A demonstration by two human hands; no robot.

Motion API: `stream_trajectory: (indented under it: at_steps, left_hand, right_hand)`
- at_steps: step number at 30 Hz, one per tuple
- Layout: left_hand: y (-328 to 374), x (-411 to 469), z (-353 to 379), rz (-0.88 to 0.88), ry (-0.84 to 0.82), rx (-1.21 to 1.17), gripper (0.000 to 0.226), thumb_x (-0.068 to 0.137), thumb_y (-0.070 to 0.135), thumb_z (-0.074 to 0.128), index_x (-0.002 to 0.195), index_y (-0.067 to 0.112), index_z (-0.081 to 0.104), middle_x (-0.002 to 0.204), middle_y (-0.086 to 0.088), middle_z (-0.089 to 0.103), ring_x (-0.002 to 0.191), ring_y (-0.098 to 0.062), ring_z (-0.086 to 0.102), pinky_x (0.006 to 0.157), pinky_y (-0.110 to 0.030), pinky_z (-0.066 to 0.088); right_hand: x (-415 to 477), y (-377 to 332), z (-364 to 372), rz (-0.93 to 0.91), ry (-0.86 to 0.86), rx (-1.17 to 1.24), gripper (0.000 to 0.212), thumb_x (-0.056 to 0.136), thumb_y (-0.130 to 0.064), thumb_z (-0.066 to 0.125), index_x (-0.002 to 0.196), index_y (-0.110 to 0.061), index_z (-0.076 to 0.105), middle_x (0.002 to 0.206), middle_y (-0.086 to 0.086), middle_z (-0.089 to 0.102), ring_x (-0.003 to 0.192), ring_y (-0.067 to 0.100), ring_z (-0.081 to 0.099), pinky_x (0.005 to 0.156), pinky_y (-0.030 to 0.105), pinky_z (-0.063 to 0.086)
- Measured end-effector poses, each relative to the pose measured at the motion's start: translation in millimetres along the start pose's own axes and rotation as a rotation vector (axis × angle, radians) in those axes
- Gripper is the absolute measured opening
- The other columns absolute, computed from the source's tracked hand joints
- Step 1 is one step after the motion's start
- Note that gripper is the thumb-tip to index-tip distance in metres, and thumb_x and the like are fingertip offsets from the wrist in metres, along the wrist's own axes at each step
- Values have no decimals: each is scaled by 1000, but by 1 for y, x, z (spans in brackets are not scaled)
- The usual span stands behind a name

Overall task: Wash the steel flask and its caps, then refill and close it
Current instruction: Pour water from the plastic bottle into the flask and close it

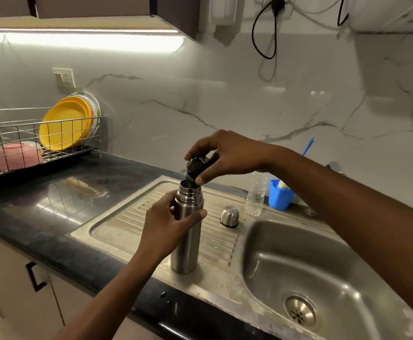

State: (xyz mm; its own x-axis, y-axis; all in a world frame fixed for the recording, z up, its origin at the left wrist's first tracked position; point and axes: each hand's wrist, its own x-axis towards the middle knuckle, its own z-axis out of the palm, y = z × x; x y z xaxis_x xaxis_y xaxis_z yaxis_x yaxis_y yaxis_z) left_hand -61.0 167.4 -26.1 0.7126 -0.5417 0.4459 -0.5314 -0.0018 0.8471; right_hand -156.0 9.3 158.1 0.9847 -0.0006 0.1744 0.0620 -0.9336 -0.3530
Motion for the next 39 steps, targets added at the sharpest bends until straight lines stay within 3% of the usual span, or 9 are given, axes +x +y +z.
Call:
stream_trajectory:
  at_steps: [8,14,20,23,26,29,33,36,39]
  left_hand:
    - [7,-1,9,41,1,4,59,71,54,92,123,42,67,107,21,75,97,3,70,86,-28,61]
    - [12,-2,17,79,15,43,66,70,56,91,129,37,68,106,22,74,95,9,68,83,-21,58]
    - [15,-4,23,109,15,96,71,71,59,89,133,35,65,109,25,71,90,12,65,83,-21,59]
    - [17,-6,27,115,19,102,82,70,58,90,142,34,59,110,24,64,93,7,64,86,-18,55]
    - [16,-5,27,109,5,110,78,70,60,89,137,32,62,106,23,66,97,-2,69,89,-26,59]
    - [15,-5,29,136,-23,123,79,70,64,87,138,35,61,106,25,66,96,3,69,89,-28,61]
    - [20,-8,31,174,-26,119,74,67,71,83,132,48,55,96,39,60,87,21,61,81,-12,52]
    - [20,-6,31,176,-27,113,65,66,75,80,122,54,56,93,40,63,92,19,63,81,-16,54]
    - [17,-6,31,185,-26,106,71,68,69,84,131,45,60,98,34,64,95,11,66,84,-17,54]
  right_hand:
    - [13,1,-1,-48,-185,-197,55,81,-26,88,133,-24,67,127,-8,69,86,-27,57,81,14,49]
    - [6,10,9,-31,-214,-187,52,80,-25,90,128,-21,70,113,-10,70,81,-27,58,83,18,52]
    - [1,11,14,69,-153,-209,37,84,-44,85,103,-13,75,88,-3,76,69,9,76,64,23,61]
    - [-6,3,26,157,-43,-335,50,88,-62,71,77,-14,63,66,0,69,49,13,71,52,22,57]
    - [-10,-1,32,206,37,-511,64,87,-81,54,68,-20,53,59,-2,64,45,13,68,55,27,56]
    - [-11,-2,23,231,-61,-446,68,88,-81,50,75,-16,61,70,1,67,55,13,69,57,28,57]
    - [-12,8,-1,114,-263,-238,54,87,-53,78,133,-27,65,117,-4,72,86,9,73,77,33,65]
    - [-12,14,-5,48,-344,-194,47,83,-32,87,126,-29,69,116,-9,71,95,5,72,85,34,64]
    - [-11,12,3,71,-264,-246,30,92,-43,77,110,-19,75,93,-7,75,77,9,75,71,27,61]
